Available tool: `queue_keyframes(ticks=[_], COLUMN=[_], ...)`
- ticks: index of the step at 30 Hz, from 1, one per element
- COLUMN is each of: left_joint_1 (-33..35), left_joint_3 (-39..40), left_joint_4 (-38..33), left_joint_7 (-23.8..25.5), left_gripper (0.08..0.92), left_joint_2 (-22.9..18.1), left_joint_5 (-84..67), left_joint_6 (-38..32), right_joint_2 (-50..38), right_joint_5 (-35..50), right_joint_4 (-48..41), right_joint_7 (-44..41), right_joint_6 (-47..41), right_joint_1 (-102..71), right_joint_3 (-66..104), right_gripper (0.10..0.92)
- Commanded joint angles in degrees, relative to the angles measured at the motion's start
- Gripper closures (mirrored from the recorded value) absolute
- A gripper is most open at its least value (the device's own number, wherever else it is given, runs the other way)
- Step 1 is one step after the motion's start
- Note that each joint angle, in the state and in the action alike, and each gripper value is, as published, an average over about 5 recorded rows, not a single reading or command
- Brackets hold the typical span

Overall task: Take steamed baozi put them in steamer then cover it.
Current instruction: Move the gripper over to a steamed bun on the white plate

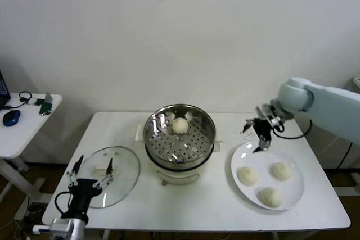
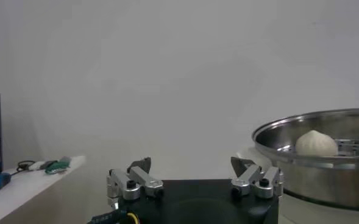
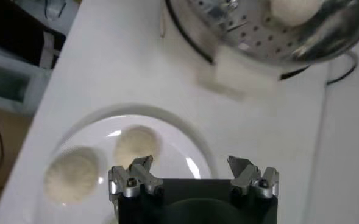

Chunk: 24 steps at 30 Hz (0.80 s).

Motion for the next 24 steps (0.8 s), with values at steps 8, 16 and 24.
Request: queue_keyframes(ticks=[8,16,24], left_joint_1=[0.83,0.57,0.61], left_joint_3=[-0.27,-0.29,-0.36], left_joint_4=[0.4,1.46,2.15], left_joint_7=[0.0,-0.04,-0.09], left_gripper=[0.177,0.177,0.177], left_joint_2=[-0.4,-0.56,-0.73], left_joint_5=[-0.02,0.18,0.28], left_joint_6=[-0.31,-0.27,-0.46], right_joint_2=[-3.62,1.51,5.93], right_joint_5=[-6.09,-5.83,-5.71], right_joint_4=[-2.33,-6.37,-10.32], right_joint_7=[1.4,2.68,3.72], right_joint_6=[-4.47,-4.43,-4.27], right_joint_1=[-20.01,-22.04,-22.34], right_joint_3=[12.12,13.73,14.18], right_gripper=[0.203,0.203,0.203])
